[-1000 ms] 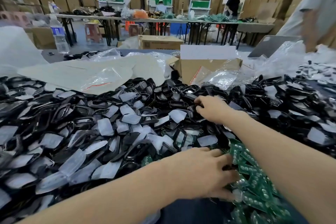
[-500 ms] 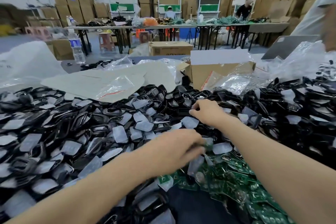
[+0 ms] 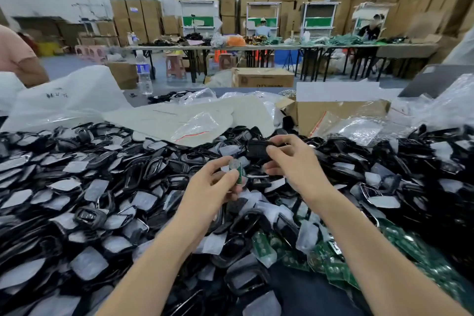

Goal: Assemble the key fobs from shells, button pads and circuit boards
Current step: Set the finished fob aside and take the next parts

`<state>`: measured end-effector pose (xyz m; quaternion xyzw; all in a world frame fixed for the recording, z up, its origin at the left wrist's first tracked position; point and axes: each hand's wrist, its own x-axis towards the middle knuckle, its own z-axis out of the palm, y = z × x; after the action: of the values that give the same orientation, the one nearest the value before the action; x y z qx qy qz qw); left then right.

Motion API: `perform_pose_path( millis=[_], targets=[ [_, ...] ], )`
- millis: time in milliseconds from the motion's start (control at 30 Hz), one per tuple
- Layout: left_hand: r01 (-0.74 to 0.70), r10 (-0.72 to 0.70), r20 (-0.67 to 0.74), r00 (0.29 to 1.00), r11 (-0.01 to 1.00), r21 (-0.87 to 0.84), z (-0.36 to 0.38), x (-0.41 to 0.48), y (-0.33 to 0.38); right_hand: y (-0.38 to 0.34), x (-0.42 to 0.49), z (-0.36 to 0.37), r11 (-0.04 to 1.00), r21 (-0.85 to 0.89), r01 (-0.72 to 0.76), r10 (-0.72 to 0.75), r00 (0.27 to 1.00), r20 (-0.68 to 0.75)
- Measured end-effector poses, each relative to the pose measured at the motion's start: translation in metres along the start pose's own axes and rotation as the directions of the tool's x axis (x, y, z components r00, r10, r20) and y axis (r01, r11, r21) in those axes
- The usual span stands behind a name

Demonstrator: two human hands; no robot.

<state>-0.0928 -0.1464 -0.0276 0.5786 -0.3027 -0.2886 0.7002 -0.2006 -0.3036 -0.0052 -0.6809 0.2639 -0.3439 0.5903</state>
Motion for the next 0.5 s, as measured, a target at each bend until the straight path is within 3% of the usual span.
perform_pose_path(
  millis=[233,367,500],
  targets=[
    [-0.078,0.068,-0.162,0.985,0.996,-0.052,-0.010,-0.015,-0.012,0.024,-0.038,0.031,0.967,0.243,-0.080,0.080,0.997,0.010],
    [-0.088,0.082,-0.172,0.982,0.996,-0.024,-0.020,-0.015,-0.014,0.036,-0.045,0.036,0.882,0.442,-0.166,0.172,0.985,0.026],
    [-0.153,0.152,-0.208,0.966,0.988,0.007,-0.025,-0.015,-0.014,0.043,-0.046,0.038,0.839,0.505,-0.205,0.205,0.977,0.055]
  ],
)
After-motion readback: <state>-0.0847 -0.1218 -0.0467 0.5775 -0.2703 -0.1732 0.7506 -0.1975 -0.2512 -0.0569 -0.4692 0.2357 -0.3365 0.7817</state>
